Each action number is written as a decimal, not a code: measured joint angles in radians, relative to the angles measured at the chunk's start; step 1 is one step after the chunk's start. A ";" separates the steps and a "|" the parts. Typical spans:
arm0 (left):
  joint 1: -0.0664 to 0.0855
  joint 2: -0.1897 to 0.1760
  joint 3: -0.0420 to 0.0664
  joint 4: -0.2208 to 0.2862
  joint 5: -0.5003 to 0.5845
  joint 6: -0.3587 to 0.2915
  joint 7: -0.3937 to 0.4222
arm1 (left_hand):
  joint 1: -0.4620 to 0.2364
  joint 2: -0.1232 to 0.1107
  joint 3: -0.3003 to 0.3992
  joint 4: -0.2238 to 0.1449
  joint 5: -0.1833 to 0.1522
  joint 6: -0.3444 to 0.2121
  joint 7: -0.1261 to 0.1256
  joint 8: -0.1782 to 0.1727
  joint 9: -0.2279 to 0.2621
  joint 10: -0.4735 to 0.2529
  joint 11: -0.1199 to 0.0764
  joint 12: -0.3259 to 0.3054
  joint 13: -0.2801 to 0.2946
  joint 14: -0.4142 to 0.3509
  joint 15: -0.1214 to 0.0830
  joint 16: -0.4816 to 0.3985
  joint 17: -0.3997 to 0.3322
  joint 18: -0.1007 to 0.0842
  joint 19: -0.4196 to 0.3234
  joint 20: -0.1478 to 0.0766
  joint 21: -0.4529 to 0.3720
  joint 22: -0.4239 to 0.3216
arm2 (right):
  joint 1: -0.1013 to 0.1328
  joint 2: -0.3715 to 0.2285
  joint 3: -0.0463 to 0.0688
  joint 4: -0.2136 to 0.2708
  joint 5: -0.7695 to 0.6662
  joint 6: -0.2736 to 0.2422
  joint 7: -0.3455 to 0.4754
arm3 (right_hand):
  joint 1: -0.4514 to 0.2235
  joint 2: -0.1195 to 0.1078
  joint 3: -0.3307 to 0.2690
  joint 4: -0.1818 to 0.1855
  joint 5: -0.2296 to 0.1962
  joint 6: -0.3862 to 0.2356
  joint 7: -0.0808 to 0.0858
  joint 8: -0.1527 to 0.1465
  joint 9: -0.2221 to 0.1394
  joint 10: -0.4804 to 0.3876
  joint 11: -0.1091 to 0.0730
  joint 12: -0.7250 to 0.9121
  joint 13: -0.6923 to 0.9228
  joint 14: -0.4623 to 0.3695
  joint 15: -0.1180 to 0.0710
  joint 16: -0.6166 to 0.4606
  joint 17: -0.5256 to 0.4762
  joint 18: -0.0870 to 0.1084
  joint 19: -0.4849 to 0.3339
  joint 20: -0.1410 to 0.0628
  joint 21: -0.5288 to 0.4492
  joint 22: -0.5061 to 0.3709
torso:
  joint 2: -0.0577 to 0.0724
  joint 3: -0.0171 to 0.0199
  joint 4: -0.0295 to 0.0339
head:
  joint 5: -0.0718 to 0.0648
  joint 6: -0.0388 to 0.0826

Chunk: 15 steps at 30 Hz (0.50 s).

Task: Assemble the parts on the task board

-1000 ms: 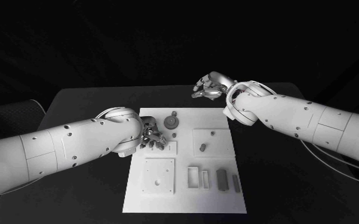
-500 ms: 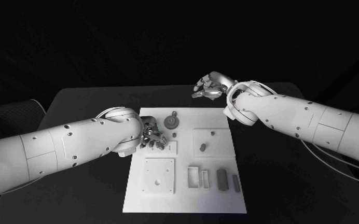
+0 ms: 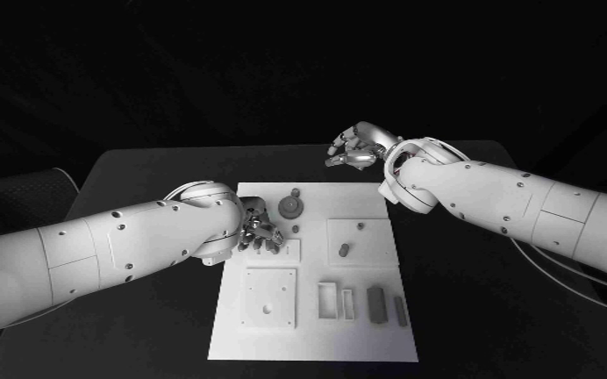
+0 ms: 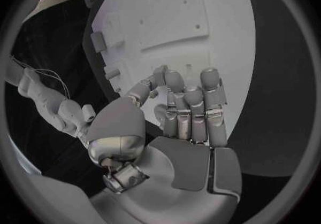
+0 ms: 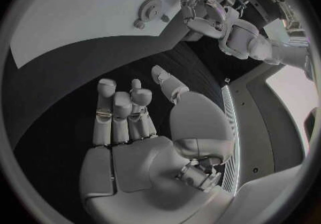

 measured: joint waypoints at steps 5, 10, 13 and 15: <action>0.000 0.000 0.000 0.000 -0.009 0.000 0.000 | 0.000 0.000 0.000 0.000 0.000 0.000 0.000 0.000 0.003 0.000 0.000 0.000 0.000 -0.002 -0.001 0.003 0.000 0.000 0.000 0.000 0.004 0.000 | 0.000 0.000 0.000 0.001 0.000 0.000 0.000 | 0.000 0.000 0.000 0.000 0.000 0.000 0.000 0.000 0.000 0.000 0.000 0.000 0.000 0.000 0.000 0.000 -0.001 0.000 0.000 0.000 0.000 0.000 | 0.000 0.0002 -0.0002 | 0.000 0.000; 0.000 0.000 0.000 0.000 -0.016 0.000 0.000 | 0.000 0.000 0.000 0.000 -0.002 0.000 0.000 0.000 0.003 0.000 0.000 0.004 0.000 -0.001 -0.003 0.003 0.000 0.000 -0.001 0.002 0.004 0.000 | 0.000 -0.001 0.000 0.002 0.000 0.000 0.000 | -0.004 0.004 0.000 0.000 0.000 0.000 0.000 0.000 0.000 0.000 0.000 0.000 0.000 0.000 0.000 0.000 -0.001 0.000 0.000 0.000 0.000 0.000 | 0.000 0.0001 -0.0002 | 0.001 0.000; 0.000 0.000 0.000 -0.001 -0.020 0.000 0.000 | -0.001 -0.001 0.000 0.000 -0.002 0.000 0.000 0.000 0.003 0.000 0.000 0.004 0.001 0.000 -0.005 0.003 0.000 0.000 0.000 0.003 0.004 0.000 | 0.000 -0.001 0.000 0.002 0.000 0.000 0.000 | -0.004 0.004 0.000 0.000 0.000 0.000 0.000 0.000 0.000 0.000 0.000 0.000 0.000 0.000 0.000 0.000 -0.001 0.000 0.000 0.000 0.000 0.000 | 0.000 0.0001 -0.0001 | 0.000 -0.001; 0.000 0.000 0.000 -0.001 -0.022 0.000 0.000 | -0.004 -0.004 0.000 0.000 -0.002 0.000 0.000 0.000 0.003 0.000 0.000 0.004 0.001 0.000 -0.005 0.003 0.000 0.000 0.000 0.003 0.004 0.000 | 0.000 -0.001 0.000 0.003 0.000 0.000 0.000 | -0.004 0.004 0.000 0.000 0.000 0.000 0.000 0.000 0.000 0.000 0.000 0.000 0.000 0.000 0.000 0.000 -0.001 0.000 0.000 0.000 0.000 0.000 | 0.000 0.0001 0.0000 | 0.000 -0.001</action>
